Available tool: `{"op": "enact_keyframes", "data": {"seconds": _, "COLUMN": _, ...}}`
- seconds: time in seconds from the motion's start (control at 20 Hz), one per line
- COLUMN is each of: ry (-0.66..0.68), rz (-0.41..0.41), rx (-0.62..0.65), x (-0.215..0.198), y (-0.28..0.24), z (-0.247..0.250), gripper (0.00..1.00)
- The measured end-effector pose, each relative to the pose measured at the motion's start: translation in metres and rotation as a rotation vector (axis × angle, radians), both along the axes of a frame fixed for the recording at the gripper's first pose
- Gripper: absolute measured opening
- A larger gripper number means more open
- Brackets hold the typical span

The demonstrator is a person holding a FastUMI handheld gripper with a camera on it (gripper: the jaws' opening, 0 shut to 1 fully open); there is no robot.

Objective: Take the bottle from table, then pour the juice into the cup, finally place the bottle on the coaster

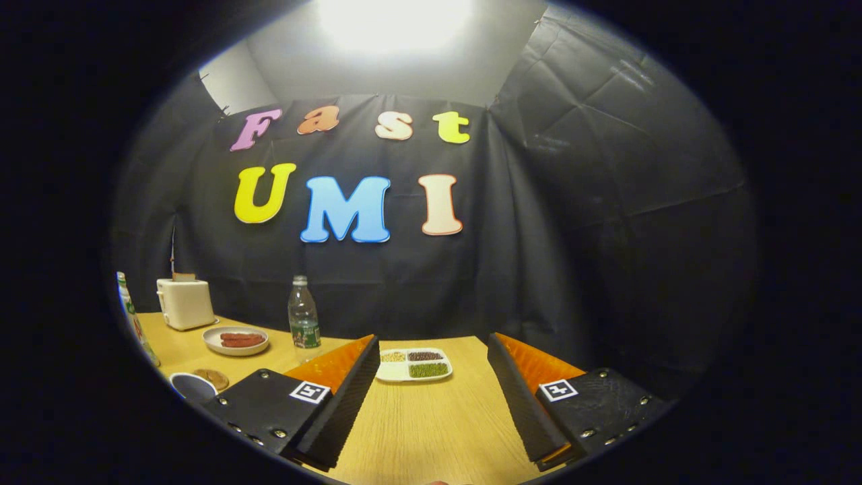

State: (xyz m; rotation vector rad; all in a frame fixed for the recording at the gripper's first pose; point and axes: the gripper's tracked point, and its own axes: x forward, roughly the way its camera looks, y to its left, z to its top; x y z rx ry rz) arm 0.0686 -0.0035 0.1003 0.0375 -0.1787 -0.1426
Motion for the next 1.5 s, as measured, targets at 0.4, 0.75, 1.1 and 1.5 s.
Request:
{"op": "enact_keyframes", "data": {"seconds": 0.4, "ry": 0.007, "rz": 0.025, "rx": -0.021, "x": -0.045, "y": 0.113, "z": 0.064, "gripper": 0.97}}
{"op": "enact_keyframes", "data": {"seconds": 0.75, "ry": -0.012, "rz": 0.29, "rx": -0.008, "x": -0.079, "y": 0.284, "z": 0.076, "gripper": 0.97}}
{"op": "enact_keyframes", "data": {"seconds": 1.1, "ry": 0.041, "rz": 0.519, "rx": -0.026, "x": -0.105, "y": 0.411, "z": 0.029, "gripper": 0.97}}
{"op": "enact_keyframes", "data": {"seconds": 1.5, "ry": 0.19, "rz": 0.615, "rx": -0.061, "x": -0.083, "y": 0.492, "z": -0.052, "gripper": 0.95}}
